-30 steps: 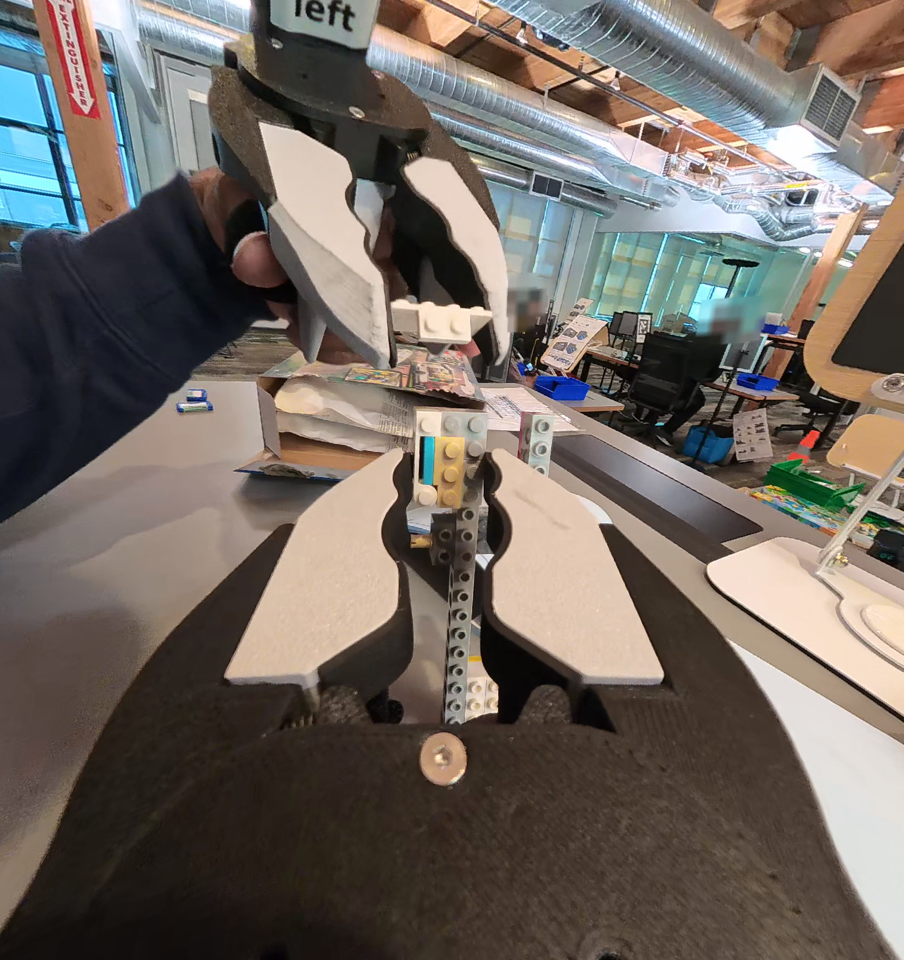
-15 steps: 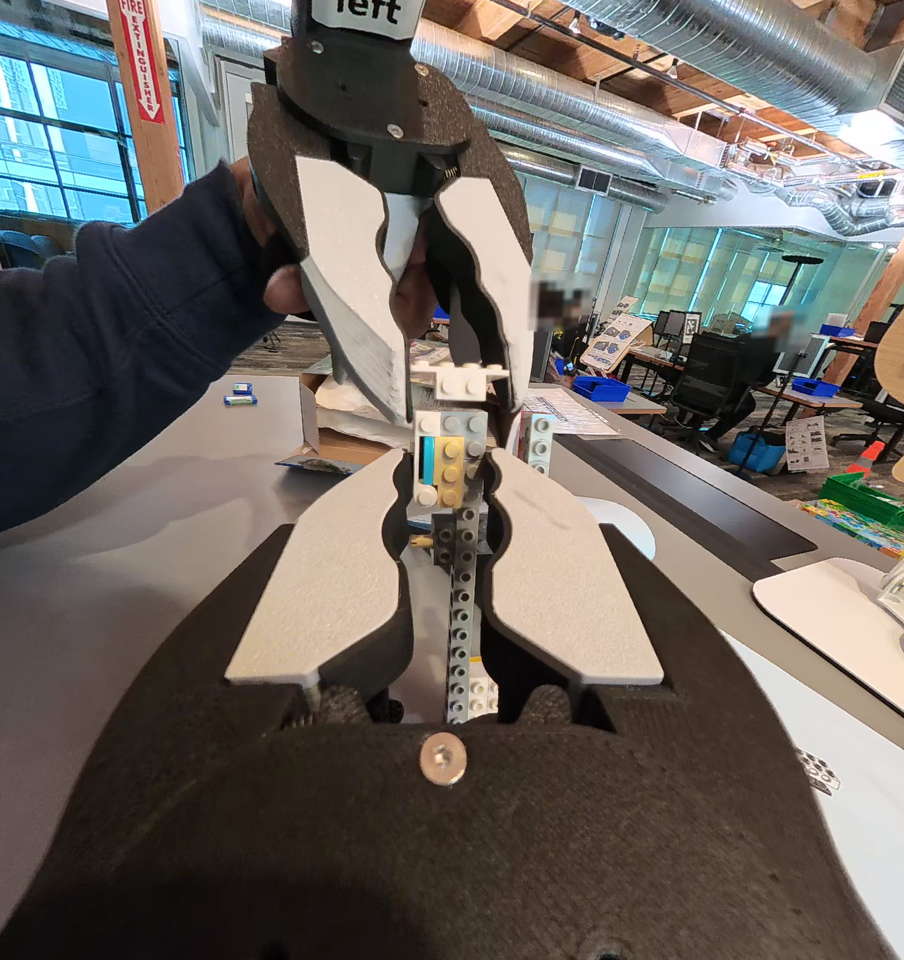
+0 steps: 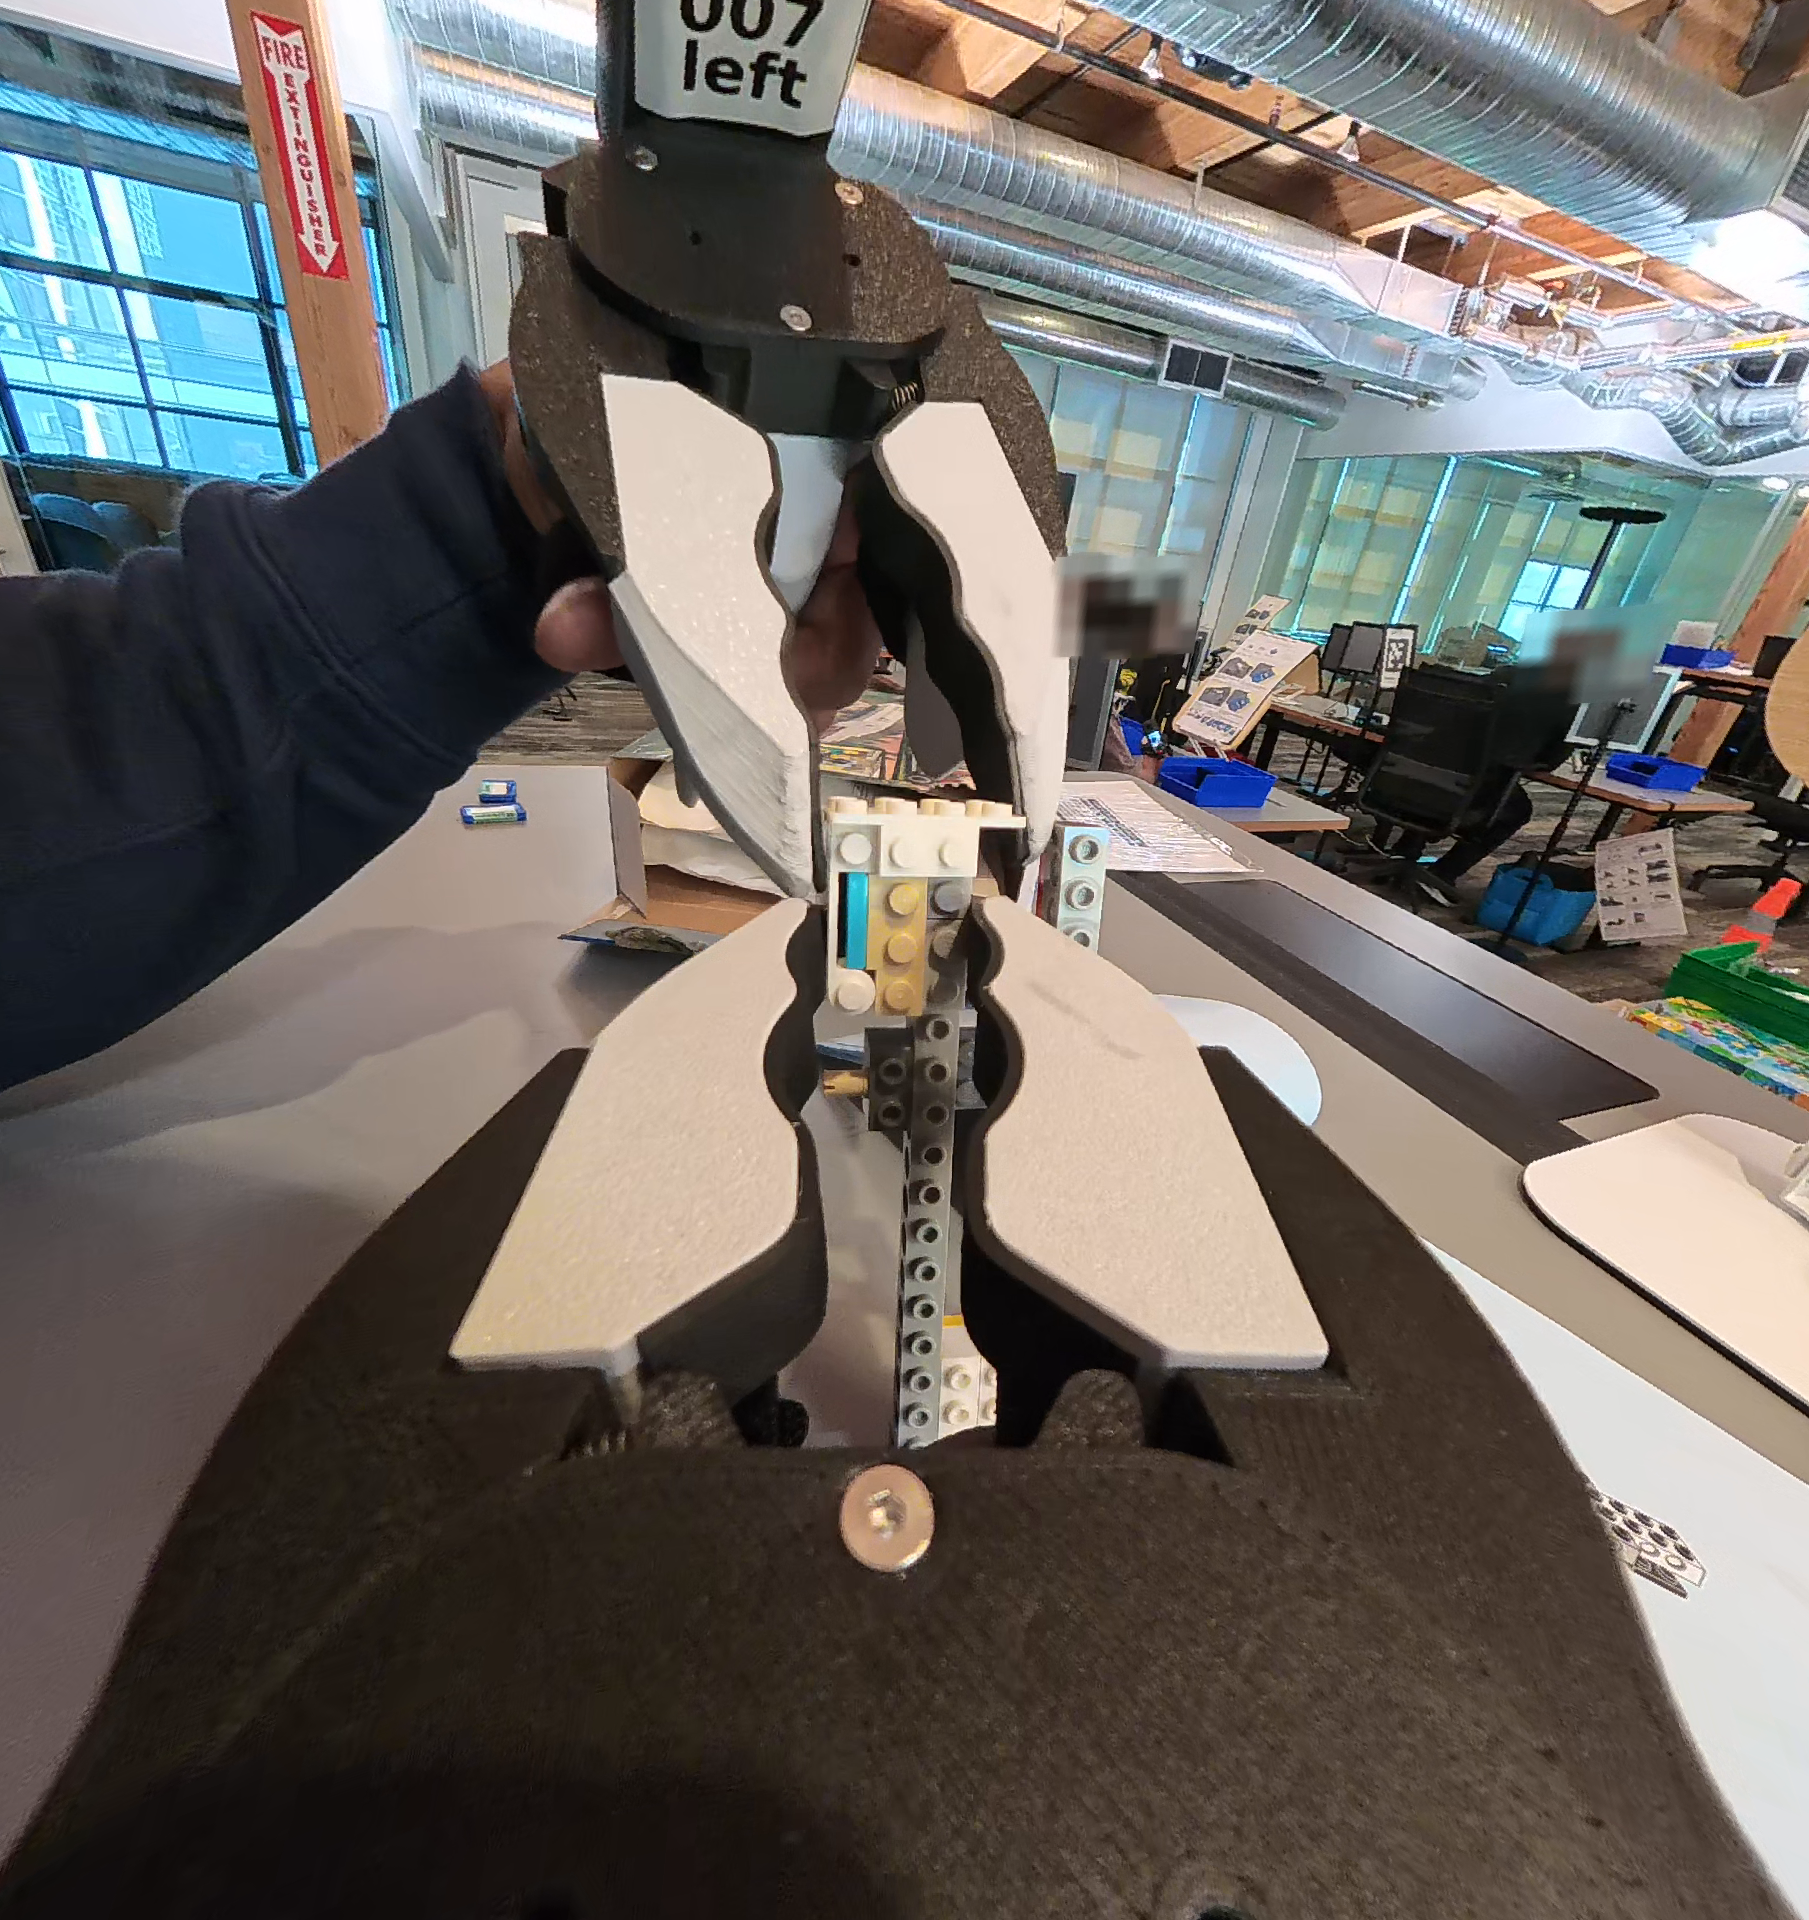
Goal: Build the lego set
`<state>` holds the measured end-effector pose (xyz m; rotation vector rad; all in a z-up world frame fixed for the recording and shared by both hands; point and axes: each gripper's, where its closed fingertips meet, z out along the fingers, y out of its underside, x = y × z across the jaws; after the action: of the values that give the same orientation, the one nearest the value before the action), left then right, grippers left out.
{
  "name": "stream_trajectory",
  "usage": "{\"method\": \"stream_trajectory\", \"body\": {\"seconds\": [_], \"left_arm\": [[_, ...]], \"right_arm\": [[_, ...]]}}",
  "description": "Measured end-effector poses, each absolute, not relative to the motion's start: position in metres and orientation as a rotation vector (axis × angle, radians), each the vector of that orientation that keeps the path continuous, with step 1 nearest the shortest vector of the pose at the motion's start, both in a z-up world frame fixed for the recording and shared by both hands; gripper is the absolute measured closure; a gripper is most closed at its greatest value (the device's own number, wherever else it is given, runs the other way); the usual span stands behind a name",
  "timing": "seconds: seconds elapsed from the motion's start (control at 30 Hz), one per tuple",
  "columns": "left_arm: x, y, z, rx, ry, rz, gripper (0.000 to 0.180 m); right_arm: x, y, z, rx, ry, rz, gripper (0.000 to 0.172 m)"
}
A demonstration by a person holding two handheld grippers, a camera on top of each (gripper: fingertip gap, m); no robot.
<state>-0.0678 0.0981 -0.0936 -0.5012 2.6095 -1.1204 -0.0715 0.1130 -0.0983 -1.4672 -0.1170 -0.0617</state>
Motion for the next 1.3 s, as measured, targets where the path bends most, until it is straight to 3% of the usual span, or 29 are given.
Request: {"method": "stream_trajectory", "body": {"seconds": [1.3], "left_arm": [[-0.05,0.115,-0.066,-0.737,2.421,-1.285,0.124]], "right_arm": [[-0.059,0.112,-0.099,-1.468,-0.067,-0.135,0.146]]}}
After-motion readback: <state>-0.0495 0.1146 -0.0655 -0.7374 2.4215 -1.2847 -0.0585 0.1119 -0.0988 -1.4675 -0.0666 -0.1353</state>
